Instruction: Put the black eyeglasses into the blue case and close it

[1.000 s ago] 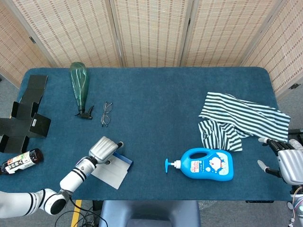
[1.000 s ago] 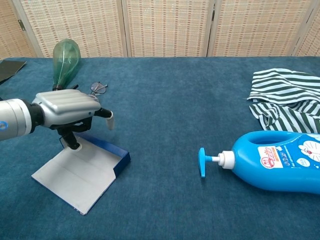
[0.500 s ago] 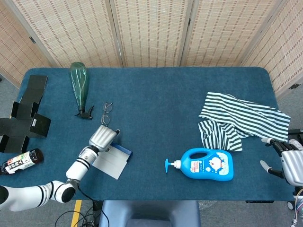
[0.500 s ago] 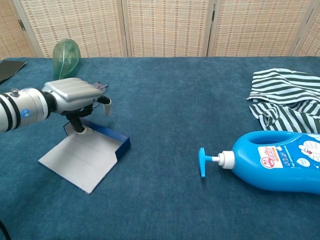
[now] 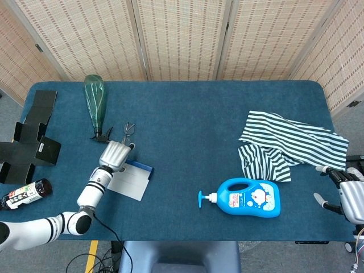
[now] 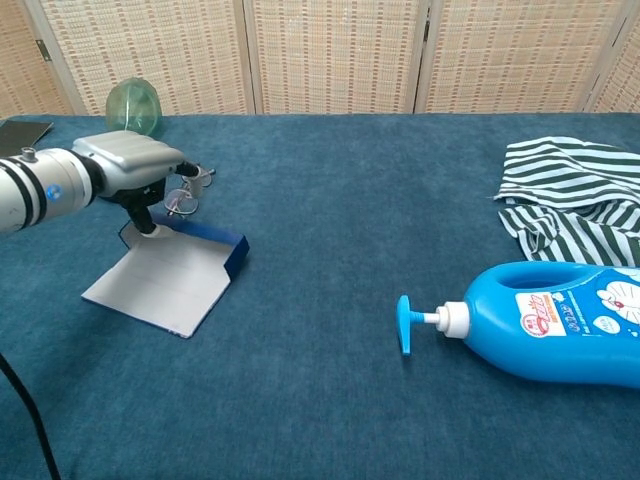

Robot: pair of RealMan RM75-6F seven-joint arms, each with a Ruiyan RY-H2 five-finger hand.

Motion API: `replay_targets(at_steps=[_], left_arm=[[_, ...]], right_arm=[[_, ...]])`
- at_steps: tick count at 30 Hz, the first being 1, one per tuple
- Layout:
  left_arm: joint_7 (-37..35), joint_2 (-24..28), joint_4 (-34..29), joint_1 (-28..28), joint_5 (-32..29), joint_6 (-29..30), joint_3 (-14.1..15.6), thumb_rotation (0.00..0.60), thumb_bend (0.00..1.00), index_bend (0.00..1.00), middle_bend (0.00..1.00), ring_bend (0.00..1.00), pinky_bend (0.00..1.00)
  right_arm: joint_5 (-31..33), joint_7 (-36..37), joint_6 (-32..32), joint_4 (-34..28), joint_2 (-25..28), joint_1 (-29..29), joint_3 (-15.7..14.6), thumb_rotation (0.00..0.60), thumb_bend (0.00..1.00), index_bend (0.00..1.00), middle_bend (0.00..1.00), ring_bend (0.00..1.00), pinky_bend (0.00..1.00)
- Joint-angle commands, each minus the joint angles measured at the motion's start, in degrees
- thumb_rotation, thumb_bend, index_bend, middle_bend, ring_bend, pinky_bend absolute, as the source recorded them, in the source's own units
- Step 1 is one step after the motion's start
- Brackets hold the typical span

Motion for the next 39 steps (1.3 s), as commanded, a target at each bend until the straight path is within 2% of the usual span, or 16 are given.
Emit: replay_targets(at_steps=[1, 6, 8, 9, 12, 20, 23, 24, 26, 28, 35, 39], left_arm=[[0.2, 3.7, -5.0, 0.9, -0.8, 0.2, 0.4, 0.600, 0.32, 0.22, 0.96, 0.99, 1.00], [-5.3, 8.3, -10.9, 1.8, -2.3, -1.8, -1.4, 0.600, 0.32, 0.18, 0.96, 0.98, 1.00], [-8.1, 9.1, -11.2, 1.8, -2.4, -2.7, -2.7, 0.600, 0.33, 0.20, 0.96, 0.98, 1.00], [-9.0, 8.9, -10.7, 1.7, -1.7, -2.5, -3.2, 0.600, 0.38, 0.23, 0.97, 0.99, 1.00], [-8.7, 7.7, -7.5, 1.0, 0.3, -1.7, -3.3, 0.600, 0.55, 0.31, 1.00, 1.00, 1.00], [-6.0, 2.2, 2.9, -2.6, -4.8, -3.2, -4.8, 0.600, 0.67, 0.38, 1.00, 1.00, 1.00], [-4.0, 0.4, 6.5, -4.1, -9.4, -5.6, -4.9, 0.590, 0.68, 0.38, 1.00, 1.00, 1.00], [-3.4, 0.0, 7.4, -4.5, -10.8, -6.2, -5.0, 0.552, 0.68, 0.37, 1.00, 1.00, 1.00], [-2.2, -1.0, 9.5, -5.3, -13.4, -6.8, -5.0, 0.438, 0.68, 0.35, 1.00, 1.00, 1.00], [-1.4, -1.9, 11.4, -5.8, -15.1, -7.1, -5.0, 0.383, 0.68, 0.33, 1.00, 1.00, 1.00], [3.5, -5.2, 19.1, -7.2, -20.8, -8.9, -3.0, 0.376, 0.68, 0.33, 1.00, 1.00, 1.00], [6.0, -6.5, 21.3, -7.3, -22.8, -9.0, -2.1, 0.405, 0.68, 0.33, 1.00, 1.00, 1.00]], right_arm=[[-0.1, 0.2, -0.1, 0.2, -0.1, 0.0, -0.1, 0.600, 0.23, 0.26, 0.38, 0.40, 0.39], [0.0, 0.4, 0.0, 0.4, 0.0, -0.1, -0.1, 0.600, 0.23, 0.26, 0.38, 0.40, 0.39], [-0.2, 0.4, 0.1, 0.4, 0.0, -0.1, -0.1, 0.600, 0.23, 0.26, 0.38, 0.40, 0.39], [-0.3, 0.4, 0.0, 0.4, -0.1, -0.1, -0.1, 0.600, 0.23, 0.26, 0.38, 0.40, 0.39], [-0.3, 0.2, -0.1, 0.3, -0.1, 0.0, -0.2, 0.600, 0.23, 0.26, 0.38, 0.41, 0.39], [0.0, -1.1, -0.9, -0.1, 0.0, 0.1, -0.4, 0.600, 0.23, 0.26, 0.39, 0.41, 0.39], [-0.2, -1.5, -0.9, -0.7, 0.2, 0.2, -0.4, 0.600, 0.24, 0.26, 0.39, 0.42, 0.39], [-0.4, -1.6, -0.6, -0.8, 0.3, 0.1, -0.4, 0.600, 0.24, 0.26, 0.39, 0.42, 0.39], [-0.6, -2.1, -0.3, -1.2, 0.5, 0.0, -0.4, 0.600, 0.24, 0.26, 0.39, 0.42, 0.39], [-0.6, -2.4, -0.2, -1.5, 0.6, -0.1, -0.4, 0.600, 0.24, 0.26, 0.39, 0.42, 0.39], [-0.3, -3.0, -0.2, -2.1, 1.0, -0.3, -0.5, 0.600, 0.24, 0.26, 0.39, 0.42, 0.39], [-0.1, -3.1, -0.4, -2.1, 0.9, -0.4, -0.6, 0.600, 0.24, 0.26, 0.39, 0.42, 0.39]])
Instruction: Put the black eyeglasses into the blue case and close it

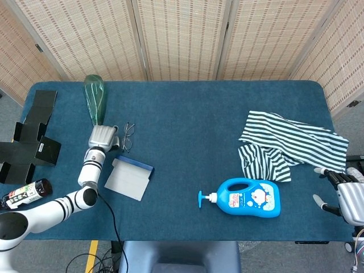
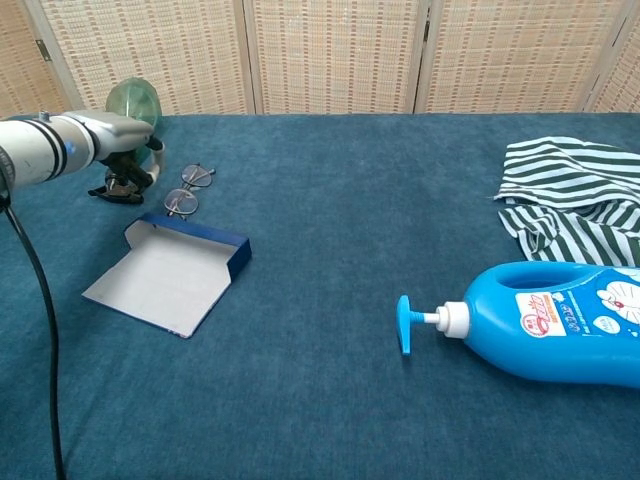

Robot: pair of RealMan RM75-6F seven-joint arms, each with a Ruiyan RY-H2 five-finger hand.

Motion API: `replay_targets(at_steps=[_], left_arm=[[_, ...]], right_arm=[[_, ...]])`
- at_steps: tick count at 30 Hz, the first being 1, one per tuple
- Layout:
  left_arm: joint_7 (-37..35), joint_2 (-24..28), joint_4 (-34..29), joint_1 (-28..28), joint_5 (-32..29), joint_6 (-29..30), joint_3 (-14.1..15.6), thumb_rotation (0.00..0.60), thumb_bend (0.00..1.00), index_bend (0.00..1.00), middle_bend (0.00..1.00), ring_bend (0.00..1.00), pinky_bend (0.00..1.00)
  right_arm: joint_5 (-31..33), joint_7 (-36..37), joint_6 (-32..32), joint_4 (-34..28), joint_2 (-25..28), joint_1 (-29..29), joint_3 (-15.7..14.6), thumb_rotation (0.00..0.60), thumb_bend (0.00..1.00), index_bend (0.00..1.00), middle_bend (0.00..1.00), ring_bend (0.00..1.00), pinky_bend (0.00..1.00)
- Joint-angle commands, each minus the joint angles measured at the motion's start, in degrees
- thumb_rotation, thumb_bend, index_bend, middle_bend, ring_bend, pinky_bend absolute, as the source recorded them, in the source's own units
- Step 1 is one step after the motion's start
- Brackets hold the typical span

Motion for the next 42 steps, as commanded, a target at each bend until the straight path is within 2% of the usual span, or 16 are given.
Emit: replay_targets(at_steps=[1, 12, 20, 25, 26, 28, 31, 35, 38, 42], left_arm=[[2.3, -1.1, 1.2, -0.4, -2.1, -0.5, 1.0, 0.407, 0.68, 0.34, 1.00, 1.00, 1.00], [5.8, -1.5, -3.0, -1.4, -4.7, -0.6, 1.8, 0.408, 0.68, 0.36, 1.00, 1.00, 1.00], [2.1, -1.0, -11.0, -1.7, 0.5, 0.3, 1.0, 0.409, 0.68, 0.36, 1.00, 1.00, 1.00], [1.5, -1.5, -13.9, -2.9, 3.8, 1.8, 0.8, 0.411, 0.68, 0.32, 1.00, 1.00, 1.00], [1.4, -1.5, -14.3, -3.0, 4.3, 2.2, 0.7, 0.426, 0.68, 0.31, 1.00, 1.00, 1.00], [0.9, -1.3, -15.0, -3.1, 6.0, 3.6, 0.4, 0.508, 0.68, 0.30, 1.00, 1.00, 1.00], [0.1, -0.4, -16.1, -2.9, 8.7, 5.5, 0.3, 0.589, 0.68, 0.31, 1.00, 1.00, 1.00], [-1.5, 0.1, -15.7, -2.5, 10.8, 6.1, 0.1, 0.600, 0.65, 0.33, 1.00, 1.00, 1.00], [-2.8, -1.0, -13.7, -2.0, 13.0, 6.6, 0.6, 0.600, 0.55, 0.36, 1.00, 1.00, 1.00], [-4.4, -3.2, -10.0, -1.6, 15.1, 6.3, 1.0, 0.600, 0.46, 0.41, 1.00, 1.00, 1.00]], right_arm=[[0.2, 0.0, -0.2, 0.0, -0.1, 0.0, -0.1, 0.600, 0.24, 0.26, 0.39, 0.42, 0.39], [0.1, 0.3, -0.3, 0.4, -0.4, -0.1, -0.2, 0.600, 0.24, 0.26, 0.39, 0.43, 0.39], [-0.3, 0.3, -1.1, 0.5, -0.8, 0.6, 0.0, 0.600, 0.24, 0.26, 0.39, 0.43, 0.39], [-0.4, 0.3, -1.2, 0.4, -0.8, 0.9, 0.1, 0.600, 0.24, 0.26, 0.39, 0.43, 0.39], [-0.3, 0.3, -1.2, 0.4, -0.7, 0.9, 0.1, 0.600, 0.24, 0.26, 0.39, 0.43, 0.39], [-0.2, 0.3, -1.2, 0.4, -0.6, 0.9, 0.2, 0.600, 0.24, 0.26, 0.39, 0.43, 0.39], [-0.1, 0.5, -1.0, 0.4, -0.5, 0.8, 0.2, 0.600, 0.24, 0.26, 0.39, 0.43, 0.39], [-0.1, 1.1, -0.9, 0.8, -0.8, 0.7, 0.1, 0.600, 0.24, 0.26, 0.39, 0.43, 0.39], [-0.1, 1.4, -1.0, 1.2, -1.0, 0.7, 0.0, 0.600, 0.24, 0.26, 0.39, 0.43, 0.39], [0.0, 1.7, -0.9, 1.5, -0.9, 0.7, 0.2, 0.600, 0.24, 0.26, 0.39, 0.43, 0.39]])
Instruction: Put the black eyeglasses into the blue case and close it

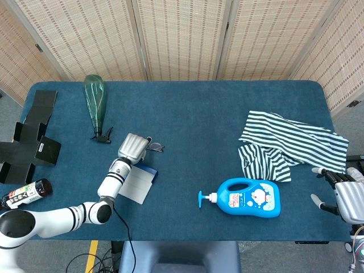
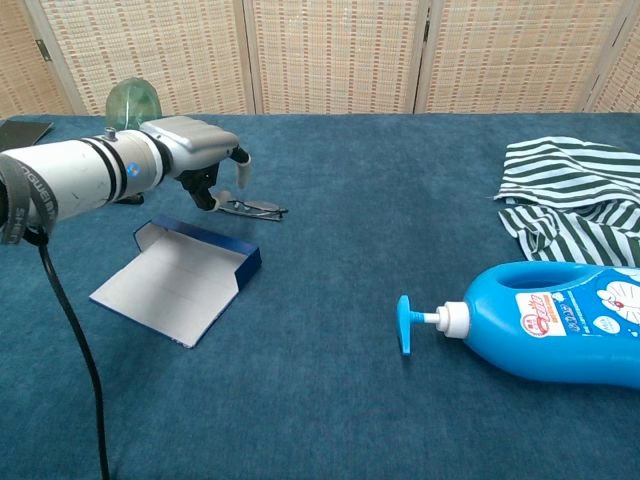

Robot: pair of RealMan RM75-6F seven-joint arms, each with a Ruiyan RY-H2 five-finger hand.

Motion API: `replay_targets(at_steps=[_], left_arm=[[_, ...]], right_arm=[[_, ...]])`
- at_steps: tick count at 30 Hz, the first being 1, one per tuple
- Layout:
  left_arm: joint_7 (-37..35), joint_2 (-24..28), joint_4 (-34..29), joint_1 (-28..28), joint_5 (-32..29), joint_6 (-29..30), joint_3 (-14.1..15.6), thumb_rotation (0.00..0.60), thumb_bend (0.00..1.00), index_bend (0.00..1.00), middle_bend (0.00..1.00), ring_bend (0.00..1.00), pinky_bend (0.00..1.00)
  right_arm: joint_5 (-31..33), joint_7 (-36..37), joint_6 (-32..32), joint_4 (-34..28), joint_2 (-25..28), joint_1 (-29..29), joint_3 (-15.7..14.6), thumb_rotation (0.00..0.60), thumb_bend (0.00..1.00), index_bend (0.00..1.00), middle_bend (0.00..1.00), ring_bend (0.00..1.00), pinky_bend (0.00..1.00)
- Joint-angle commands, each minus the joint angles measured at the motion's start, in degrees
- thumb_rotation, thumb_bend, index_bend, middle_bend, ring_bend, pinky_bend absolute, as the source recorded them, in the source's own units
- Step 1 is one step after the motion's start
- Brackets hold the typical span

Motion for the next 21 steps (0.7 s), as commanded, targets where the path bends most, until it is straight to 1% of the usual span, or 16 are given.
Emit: replay_targets(at_steps=[1, 5, 10, 16, 21], left_arm=[[-1.6, -2.2, 3.4, 0.5, 1.4, -0.5, 0.3, 0.600, 0.44, 0.41, 1.00, 1.00, 1.00], [-2.3, -4.7, 8.0, 0.7, 1.6, -1.0, -0.2, 0.600, 0.40, 0.42, 1.00, 1.00, 1.00], [-3.9, -6.7, 12.0, 1.0, 2.7, -1.3, -1.2, 0.600, 0.40, 0.45, 1.00, 1.00, 1.00], [-4.5, -8.7, 15.4, 1.1, 2.8, -2.9, -2.2, 0.600, 0.40, 0.45, 1.00, 1.00, 1.00], [-5.2, -10.6, 18.3, 0.9, 4.2, -3.0, -2.9, 0.600, 0.40, 0.45, 1.00, 1.00, 1.00]], right_arm=[[0.0, 0.1, 0.1, 0.1, 0.1, 0.0, 0.1, 0.600, 0.24, 0.26, 0.39, 0.43, 0.39], [-0.1, 0.4, 0.2, 0.3, 0.0, 0.0, 0.0, 0.600, 0.24, 0.26, 0.39, 0.43, 0.39], [0.3, 0.5, 0.2, 0.5, 0.0, -0.3, 0.0, 0.600, 0.24, 0.26, 0.39, 0.43, 0.39], [0.4, 0.6, 0.4, 0.6, 0.1, -0.5, 0.0, 0.600, 0.24, 0.26, 0.39, 0.43, 0.39], [0.3, 0.6, 0.5, 0.6, -0.1, -0.5, 0.0, 0.600, 0.24, 0.26, 0.39, 0.43, 0.39]])
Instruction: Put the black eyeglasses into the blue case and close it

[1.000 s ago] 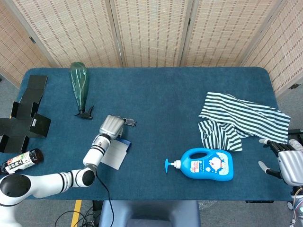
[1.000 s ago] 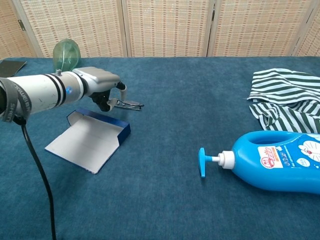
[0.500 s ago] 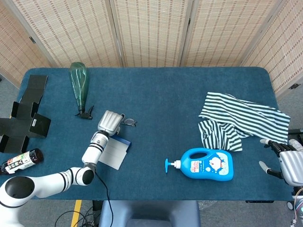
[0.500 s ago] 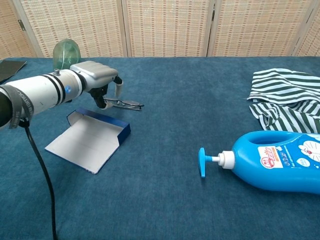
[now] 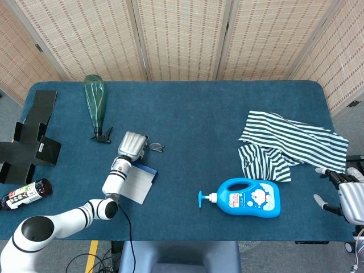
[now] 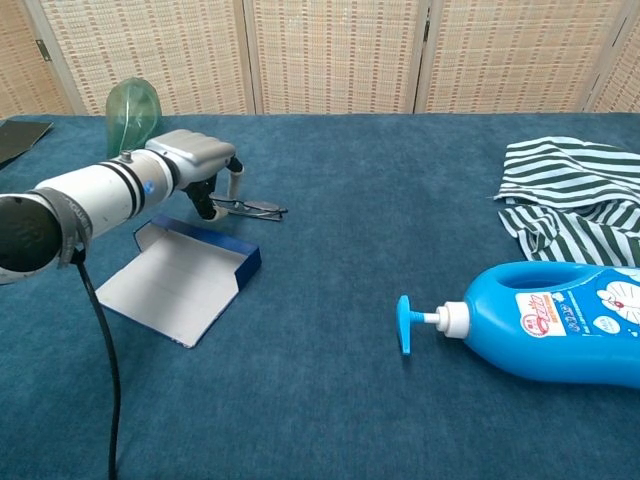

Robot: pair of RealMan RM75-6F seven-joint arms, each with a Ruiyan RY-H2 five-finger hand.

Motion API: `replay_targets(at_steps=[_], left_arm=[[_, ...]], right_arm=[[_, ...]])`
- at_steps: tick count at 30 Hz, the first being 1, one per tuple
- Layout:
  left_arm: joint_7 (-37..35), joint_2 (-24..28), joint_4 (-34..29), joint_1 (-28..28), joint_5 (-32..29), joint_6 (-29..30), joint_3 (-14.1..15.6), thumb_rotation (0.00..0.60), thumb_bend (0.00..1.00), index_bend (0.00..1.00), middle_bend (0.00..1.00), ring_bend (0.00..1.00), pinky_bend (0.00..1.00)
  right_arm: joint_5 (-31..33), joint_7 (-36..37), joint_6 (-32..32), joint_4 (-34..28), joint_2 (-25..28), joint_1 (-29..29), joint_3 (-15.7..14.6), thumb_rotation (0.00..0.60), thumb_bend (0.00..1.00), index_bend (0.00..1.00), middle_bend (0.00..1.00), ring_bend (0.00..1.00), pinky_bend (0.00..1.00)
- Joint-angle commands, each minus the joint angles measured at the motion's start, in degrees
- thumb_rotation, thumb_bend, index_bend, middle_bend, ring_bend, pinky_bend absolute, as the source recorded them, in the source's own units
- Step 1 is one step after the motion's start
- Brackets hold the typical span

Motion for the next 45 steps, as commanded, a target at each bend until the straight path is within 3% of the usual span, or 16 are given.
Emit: replay_targets(at_steps=[1, 12, 23, 33, 45], left_arm=[[-0.5, -1.4, 1.9, -0.2, 1.0, 0.0, -0.8, 0.600, 0.40, 0.44, 1.00, 1.00, 1.00], [-2.0, -4.3, 6.8, -0.4, 2.1, -2.5, -2.6, 0.600, 0.40, 0.44, 1.00, 1.00, 1.00], [-3.6, -6.2, 10.0, -0.3, 4.8, -3.4, -3.4, 0.600, 0.41, 0.53, 1.00, 1.00, 1.00], [-5.1, -5.9, 9.9, 0.7, 7.4, -3.6, -3.4, 0.600, 0.50, 0.59, 1.00, 1.00, 1.00], [-8.6, -4.6, 7.2, 2.3, 9.8, -2.6, -4.4, 0.600, 0.51, 0.70, 1.00, 1.00, 1.00]], right_arm=[[0.1, 0.0, -0.2, 0.1, -0.1, 0.0, -0.1, 0.600, 0.24, 0.26, 0.39, 0.43, 0.39], [0.5, -0.2, -0.3, -0.1, 0.3, -0.1, 0.1, 0.600, 0.24, 0.26, 0.39, 0.43, 0.39], [0.8, 0.0, -0.4, 0.1, 0.3, -0.2, 0.2, 0.600, 0.24, 0.26, 0.39, 0.43, 0.39], [0.7, 0.1, -0.4, 0.2, 0.2, -0.1, 0.2, 0.600, 0.24, 0.26, 0.39, 0.43, 0.39], [0.6, 0.3, 0.2, 0.2, 0.2, -0.4, 0.3, 0.600, 0.24, 0.26, 0.39, 0.43, 0.39]])
